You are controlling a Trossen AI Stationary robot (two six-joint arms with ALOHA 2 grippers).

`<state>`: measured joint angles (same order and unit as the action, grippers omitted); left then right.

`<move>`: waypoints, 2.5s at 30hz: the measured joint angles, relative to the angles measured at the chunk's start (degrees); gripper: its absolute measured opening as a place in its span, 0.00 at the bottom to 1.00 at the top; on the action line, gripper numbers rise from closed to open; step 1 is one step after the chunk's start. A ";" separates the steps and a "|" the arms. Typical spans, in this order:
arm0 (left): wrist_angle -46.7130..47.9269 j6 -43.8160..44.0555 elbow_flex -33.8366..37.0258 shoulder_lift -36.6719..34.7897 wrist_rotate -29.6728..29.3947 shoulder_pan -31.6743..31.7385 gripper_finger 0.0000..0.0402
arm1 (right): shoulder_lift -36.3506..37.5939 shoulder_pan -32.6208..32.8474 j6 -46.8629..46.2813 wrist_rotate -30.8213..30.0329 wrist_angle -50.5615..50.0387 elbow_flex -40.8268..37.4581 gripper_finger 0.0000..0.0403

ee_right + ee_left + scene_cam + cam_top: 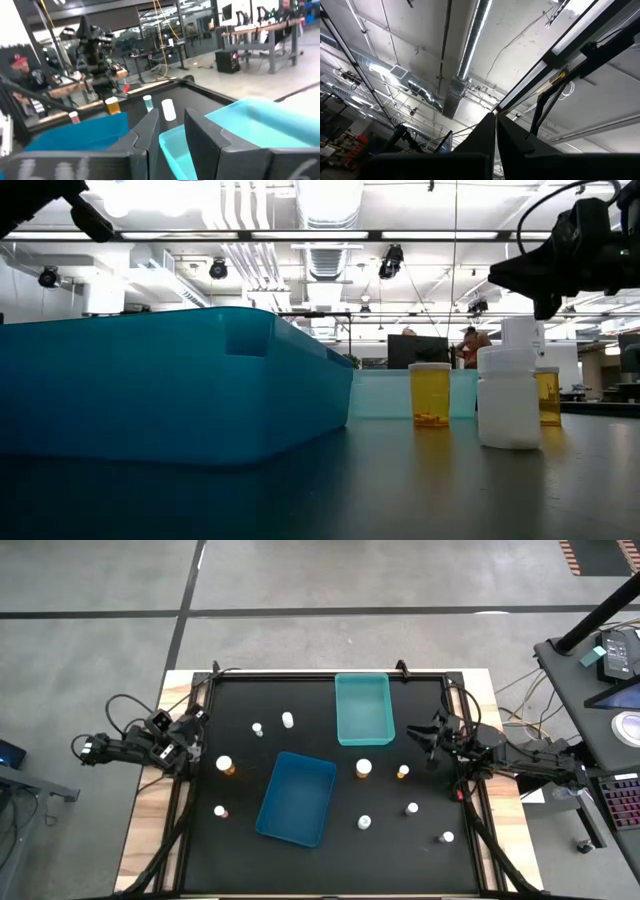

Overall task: Pick and place medicine bottles into bin by pill shape (circle, oval)
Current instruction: Put the right orange capsule bottle into the blue bin

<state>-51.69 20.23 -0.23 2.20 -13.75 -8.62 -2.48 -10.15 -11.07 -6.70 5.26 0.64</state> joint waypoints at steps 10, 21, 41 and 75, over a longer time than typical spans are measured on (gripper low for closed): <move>-0.42 0.02 0.00 0.04 -0.01 0.00 0.00 | -0.02 0.00 -9.09 0.02 2.23 0.00 0.21; 1.73 -19.20 0.00 1.58 -7.69 -0.02 0.00 | -0.37 0.00 -5.54 0.15 4.30 0.00 0.21; 3.27 -28.29 -6.29 29.24 -18.06 0.02 0.00 | -3.46 0.02 -6.44 0.15 24.55 0.25 0.21; 2.83 -37.06 -6.17 36.89 -18.04 0.01 0.00 | -60.34 4.29 -15.70 0.68 -28.37 61.09 0.21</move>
<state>-48.86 -16.83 -6.39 39.08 -31.79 -8.61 -62.82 -5.86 -26.77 -6.02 -23.12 61.74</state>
